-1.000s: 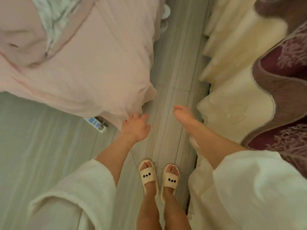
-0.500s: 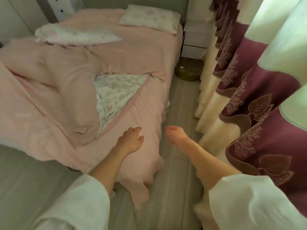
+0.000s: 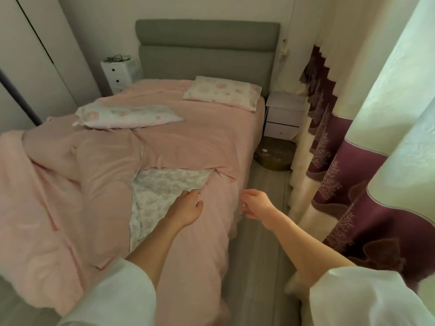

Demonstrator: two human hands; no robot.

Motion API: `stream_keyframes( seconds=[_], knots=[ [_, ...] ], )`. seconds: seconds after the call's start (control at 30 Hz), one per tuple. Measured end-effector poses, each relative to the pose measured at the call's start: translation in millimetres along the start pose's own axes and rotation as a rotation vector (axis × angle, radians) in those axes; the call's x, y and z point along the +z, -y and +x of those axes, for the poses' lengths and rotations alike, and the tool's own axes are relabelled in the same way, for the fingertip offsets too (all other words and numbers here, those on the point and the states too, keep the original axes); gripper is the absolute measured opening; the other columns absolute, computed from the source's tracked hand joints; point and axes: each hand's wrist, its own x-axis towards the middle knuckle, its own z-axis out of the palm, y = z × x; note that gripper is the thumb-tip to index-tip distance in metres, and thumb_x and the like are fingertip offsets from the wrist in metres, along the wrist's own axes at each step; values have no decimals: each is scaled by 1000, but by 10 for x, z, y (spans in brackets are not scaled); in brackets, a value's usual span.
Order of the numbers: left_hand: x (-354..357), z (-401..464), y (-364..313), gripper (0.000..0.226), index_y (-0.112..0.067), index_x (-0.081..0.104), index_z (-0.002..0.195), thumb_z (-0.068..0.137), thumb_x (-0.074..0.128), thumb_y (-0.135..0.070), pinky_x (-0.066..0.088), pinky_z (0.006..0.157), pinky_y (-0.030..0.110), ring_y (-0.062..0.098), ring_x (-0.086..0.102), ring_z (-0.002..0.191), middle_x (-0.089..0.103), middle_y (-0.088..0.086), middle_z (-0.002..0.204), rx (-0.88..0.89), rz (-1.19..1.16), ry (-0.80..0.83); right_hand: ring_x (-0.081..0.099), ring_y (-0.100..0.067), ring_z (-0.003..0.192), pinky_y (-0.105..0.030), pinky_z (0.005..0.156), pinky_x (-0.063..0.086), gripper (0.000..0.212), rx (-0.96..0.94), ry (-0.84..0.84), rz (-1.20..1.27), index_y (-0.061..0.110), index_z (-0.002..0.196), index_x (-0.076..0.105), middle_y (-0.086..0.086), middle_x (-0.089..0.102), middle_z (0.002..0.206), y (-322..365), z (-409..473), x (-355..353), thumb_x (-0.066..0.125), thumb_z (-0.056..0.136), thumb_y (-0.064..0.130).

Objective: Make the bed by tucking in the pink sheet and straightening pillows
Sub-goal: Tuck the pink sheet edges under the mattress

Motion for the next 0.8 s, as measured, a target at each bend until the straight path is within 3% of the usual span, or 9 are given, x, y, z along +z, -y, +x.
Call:
stream_keyframes(
  seconds=[0.27,0.4,0.47,0.57,0.63,0.73,0.8],
  knots=[
    [-152,876,-274,47,-17,34,143,98,40,-29,34,108,35,25,40,130,35,10,145,-68,-75,-34,53,-13,79,-26,76,46,39,22,98,-29,10,135,46,-4,54,104,371,869,-294,32,99,9],
    [-190,1436,-211,48,-16,33,144,98,39,-29,33,108,32,25,41,129,35,12,144,-129,-107,-11,48,-9,67,-21,65,43,38,33,138,-50,8,133,47,1,55,88,583,1451,-298,32,98,6],
    [-211,1725,-183,47,-15,33,143,98,40,-28,33,107,31,25,42,128,37,13,143,-154,-127,4,51,-12,68,-27,70,47,37,41,126,-57,9,131,49,1,55,83,698,1732,-305,35,97,6],
    [-295,2284,-152,46,-15,34,142,98,41,-27,33,106,30,25,43,127,38,14,142,-163,-167,-3,52,-18,76,-38,87,48,35,61,128,-93,7,130,49,-6,55,92,954,2255,-329,36,97,6],
    [-413,2649,-139,46,-15,34,142,98,41,-26,33,105,29,26,45,126,39,15,141,-159,-193,-21,53,-18,77,-41,92,46,34,44,121,-100,4,130,49,-7,54,97,1157,2596,-332,40,97,5],
    [-611,3172,-172,46,-13,35,142,98,42,-25,34,102,27,27,46,124,40,15,141,-180,-202,-44,50,-20,95,-42,98,44,36,-39,121,-173,5,130,50,-6,51,106,1449,3106,-374,46,95,8],
    [-714,3492,-236,46,-12,35,142,98,43,-23,34,102,27,28,46,125,40,16,140,-188,-190,-48,49,-21,96,-39,93,45,34,-63,128,-181,6,128,52,-6,51,106,1608,3368,-432,47,95,8]
  ],
)
